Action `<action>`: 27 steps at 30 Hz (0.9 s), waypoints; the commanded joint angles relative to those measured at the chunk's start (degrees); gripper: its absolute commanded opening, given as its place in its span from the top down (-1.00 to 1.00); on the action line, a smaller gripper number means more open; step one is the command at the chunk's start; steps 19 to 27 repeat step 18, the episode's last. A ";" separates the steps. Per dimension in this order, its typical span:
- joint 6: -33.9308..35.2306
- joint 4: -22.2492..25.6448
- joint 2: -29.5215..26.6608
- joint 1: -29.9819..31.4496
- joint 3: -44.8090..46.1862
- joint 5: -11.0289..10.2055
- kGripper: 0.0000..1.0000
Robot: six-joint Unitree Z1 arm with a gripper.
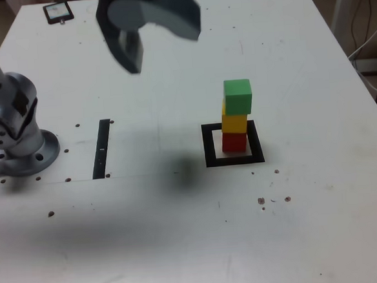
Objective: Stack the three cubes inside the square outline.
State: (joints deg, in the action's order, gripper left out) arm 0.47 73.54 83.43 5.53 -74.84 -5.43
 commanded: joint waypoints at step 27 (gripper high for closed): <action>2.32 -17.40 -3.10 0.10 32.86 -1.11 -0.99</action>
